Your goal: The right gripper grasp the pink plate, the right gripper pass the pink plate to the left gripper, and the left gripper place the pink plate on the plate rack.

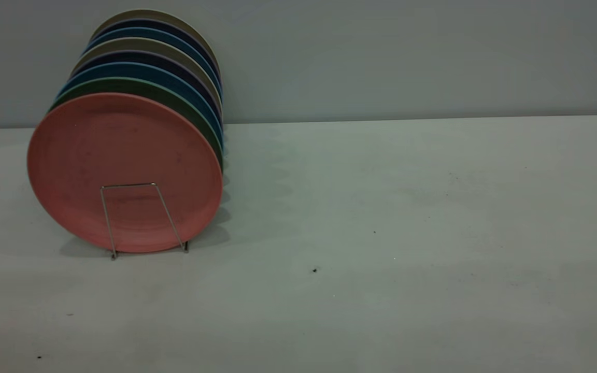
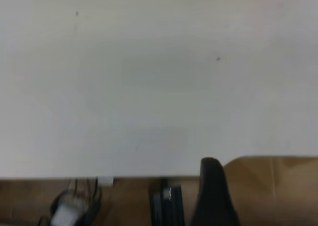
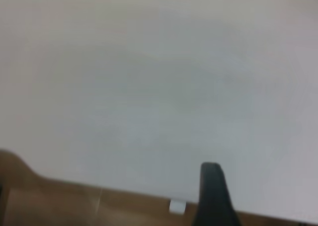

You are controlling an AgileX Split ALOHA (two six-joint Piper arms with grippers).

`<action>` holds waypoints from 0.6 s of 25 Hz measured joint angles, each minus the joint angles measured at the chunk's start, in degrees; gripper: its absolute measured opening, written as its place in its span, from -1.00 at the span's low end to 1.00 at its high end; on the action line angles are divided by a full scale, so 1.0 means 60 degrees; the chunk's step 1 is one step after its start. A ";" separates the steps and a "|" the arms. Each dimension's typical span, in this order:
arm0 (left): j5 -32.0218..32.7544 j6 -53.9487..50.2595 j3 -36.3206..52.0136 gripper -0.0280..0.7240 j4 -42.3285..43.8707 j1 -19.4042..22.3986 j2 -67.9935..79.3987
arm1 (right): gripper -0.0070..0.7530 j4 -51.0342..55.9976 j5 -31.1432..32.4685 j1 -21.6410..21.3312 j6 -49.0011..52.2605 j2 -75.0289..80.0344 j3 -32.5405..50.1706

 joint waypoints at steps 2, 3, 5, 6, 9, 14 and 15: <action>0.0011 0.0157 0.0000 0.58 -0.0067 0.0000 -0.0580 | 0.42 0.0000 -0.0008 0.0000 0.0000 -0.0063 0.0000; 0.0034 0.0175 0.0000 0.58 -0.0085 0.0000 -0.0791 | 0.42 0.0000 -0.0008 0.0000 0.0000 -0.0063 0.0000; 0.0043 0.0177 0.0000 0.58 -0.0079 0.0000 -0.1212 | 0.42 0.0000 -0.0008 0.0000 0.0000 -0.0063 0.0000; 0.0050 0.0186 0.0000 0.58 -0.0079 0.0000 -0.1385 | 0.42 0.0000 -0.0012 0.0000 0.0000 -0.0063 0.0000; 0.0116 0.0197 0.0000 0.58 -0.0079 0.0000 -0.1717 | 0.42 0.0000 -0.0029 0.0000 0.0000 -0.0063 0.0017; 0.0156 0.0197 0.0000 0.58 -0.0079 0.0000 -0.2071 | 0.42 0.0008 -0.0040 0.0000 0.0000 -0.0069 0.0035; 0.0163 0.0197 0.0000 0.58 -0.0079 0.0000 -0.2080 | 0.42 0.0008 -0.0040 0.0000 0.0000 -0.0069 0.0035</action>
